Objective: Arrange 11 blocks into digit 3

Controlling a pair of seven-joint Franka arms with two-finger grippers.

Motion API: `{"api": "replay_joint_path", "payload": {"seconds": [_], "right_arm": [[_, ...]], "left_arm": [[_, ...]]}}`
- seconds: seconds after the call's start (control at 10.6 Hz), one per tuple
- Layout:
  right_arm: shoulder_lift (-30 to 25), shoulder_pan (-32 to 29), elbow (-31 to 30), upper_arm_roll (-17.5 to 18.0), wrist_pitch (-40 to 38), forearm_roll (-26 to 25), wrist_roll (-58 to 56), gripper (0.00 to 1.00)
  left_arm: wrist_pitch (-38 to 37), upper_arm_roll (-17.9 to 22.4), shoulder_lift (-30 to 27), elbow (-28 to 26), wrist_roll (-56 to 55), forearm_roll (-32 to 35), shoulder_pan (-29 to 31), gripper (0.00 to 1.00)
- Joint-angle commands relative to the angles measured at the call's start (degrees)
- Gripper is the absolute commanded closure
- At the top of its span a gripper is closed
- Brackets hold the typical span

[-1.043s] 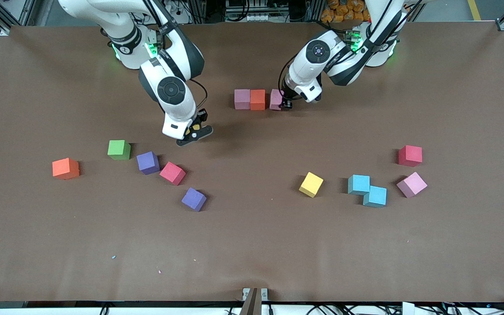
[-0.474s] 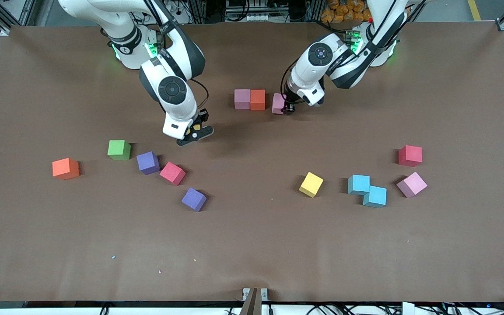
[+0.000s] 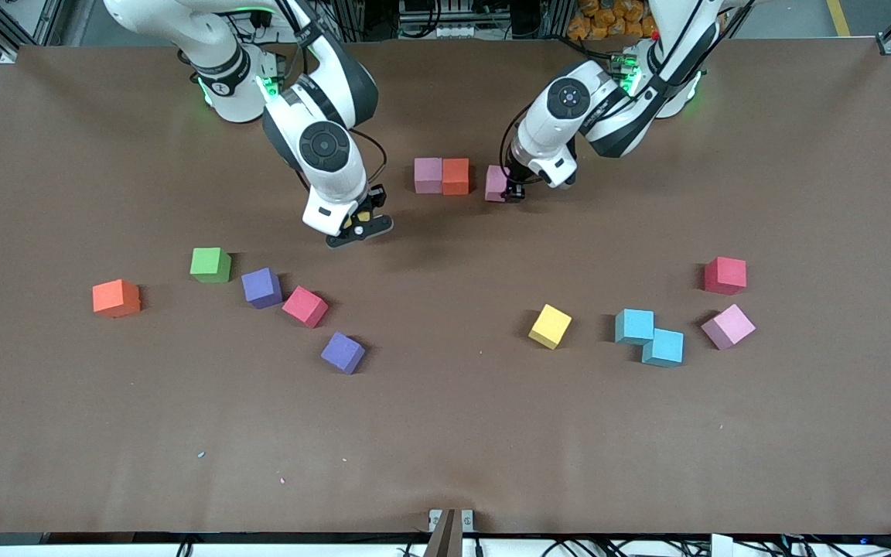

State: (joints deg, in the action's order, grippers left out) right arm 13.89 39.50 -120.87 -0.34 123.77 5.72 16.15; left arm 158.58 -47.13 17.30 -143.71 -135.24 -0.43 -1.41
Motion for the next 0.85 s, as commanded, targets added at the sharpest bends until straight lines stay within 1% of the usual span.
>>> {"api": "replay_joint_path", "payload": {"seconds": [0.0, 0.38, 0.57, 0.76], "right_arm": [[0.79, 0.76, 1.77, -0.02, -1.07, 1.84, 1.95, 0.84], [0.79, 0.32, 1.69, -0.02, -1.07, 2.01, 2.13, 0.85], [0.88, 0.15, 1.34, -0.02, -1.07, 2.01, 2.13, 0.85], [1.14, 0.58, 1.25, -0.02, -0.99, 2.53, 3.35, 0.85]], "left_arm": [[0.50, 3.45, -0.95, -0.43, -3.18, 1.22, -3.86, 1.00], [-0.11, 3.54, -1.65, 0.00, -8.27, 1.13, -5.88, 1.00], [-0.11, 5.46, -2.18, 0.44, -10.38, 1.13, -9.48, 1.00], [-0.20, 5.56, -2.53, 0.88, -10.83, 1.13, -9.84, 1.00]]}}
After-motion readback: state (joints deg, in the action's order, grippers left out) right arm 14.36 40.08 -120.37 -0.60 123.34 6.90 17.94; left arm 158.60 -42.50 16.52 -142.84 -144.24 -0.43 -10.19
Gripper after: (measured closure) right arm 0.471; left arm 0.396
